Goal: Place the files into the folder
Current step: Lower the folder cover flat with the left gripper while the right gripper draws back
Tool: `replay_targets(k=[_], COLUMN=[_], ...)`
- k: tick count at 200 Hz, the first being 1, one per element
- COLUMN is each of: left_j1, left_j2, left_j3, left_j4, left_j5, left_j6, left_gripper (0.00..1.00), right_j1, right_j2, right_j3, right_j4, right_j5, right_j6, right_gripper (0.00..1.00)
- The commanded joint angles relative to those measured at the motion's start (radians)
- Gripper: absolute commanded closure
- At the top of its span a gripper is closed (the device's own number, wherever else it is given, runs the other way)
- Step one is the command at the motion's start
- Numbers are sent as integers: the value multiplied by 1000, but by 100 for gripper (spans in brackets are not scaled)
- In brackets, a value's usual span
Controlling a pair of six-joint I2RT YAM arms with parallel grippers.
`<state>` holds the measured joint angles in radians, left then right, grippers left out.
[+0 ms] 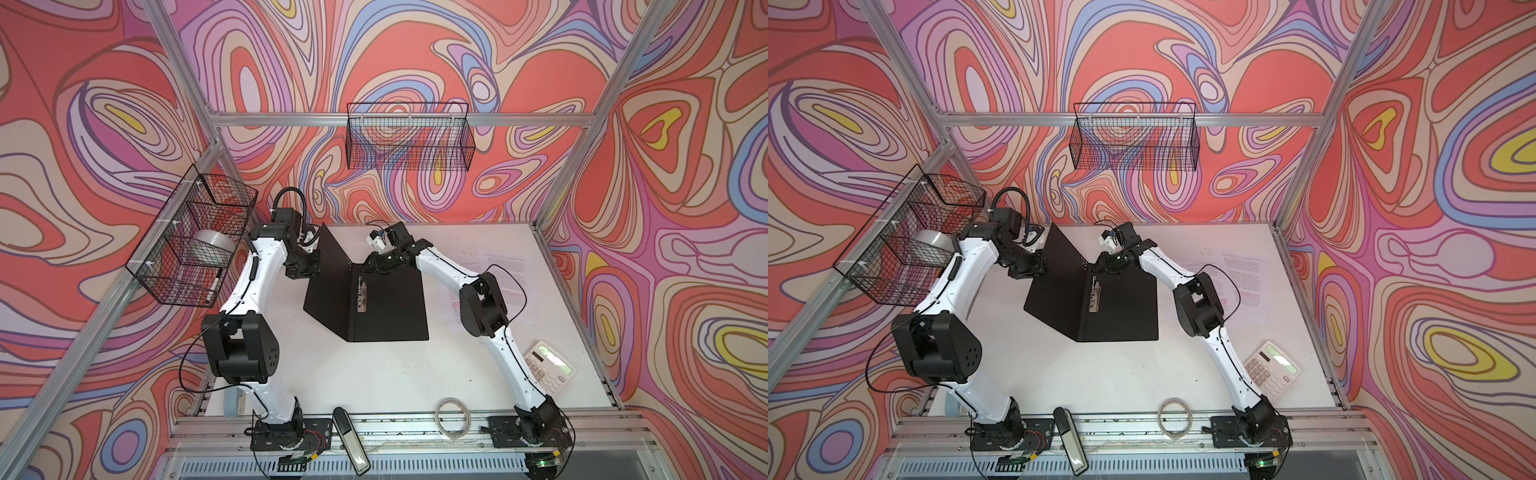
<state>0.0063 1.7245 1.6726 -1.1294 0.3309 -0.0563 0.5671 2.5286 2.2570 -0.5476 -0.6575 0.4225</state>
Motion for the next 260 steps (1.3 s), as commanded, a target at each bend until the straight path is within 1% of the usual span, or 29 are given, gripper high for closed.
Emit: replay_targets(k=[1,24,42,67,107,135,157,178,196,215,260], left_j1=[26,53,73,88,93,93,93,93,93,93,93], left_j2=[19,21,23,19,23,36,42,44,42,43,38], left_j3=[-3,-14,-25,-52,-96,-89,-70,-47,-35,-29,-27], left_j4=[-18,-8,-4,11,41,46,42,39,40,44,54], left_j5=[-23,-16,-6,-4,10,13,-1,-23,-49,-66,-149], left_j6=[13,14,18,25,23,18,20,28,35,36,38], left_gripper=[100,100,96,89,81,74,62,39,26,19,4], right_j1=[-12,-12,-12,-12,-12,-12,-12,-12,-12,-12,-12], right_j2=[-144,-234,-303,-377,-428,-430,-424,-416,-413,-410,-413], right_j3=[-87,-254,-415,-591,-744,-777,-784,-783,-783,-778,-774], right_j4=[25,24,66,126,167,166,163,155,149,136,114], right_j5=[72,131,135,150,195,218,225,234,247,266,289], right_j6=[-8,-8,5,26,45,52,51,48,47,42,30], right_gripper=[67,65,64,63,62,62,62,62,62,62,61])
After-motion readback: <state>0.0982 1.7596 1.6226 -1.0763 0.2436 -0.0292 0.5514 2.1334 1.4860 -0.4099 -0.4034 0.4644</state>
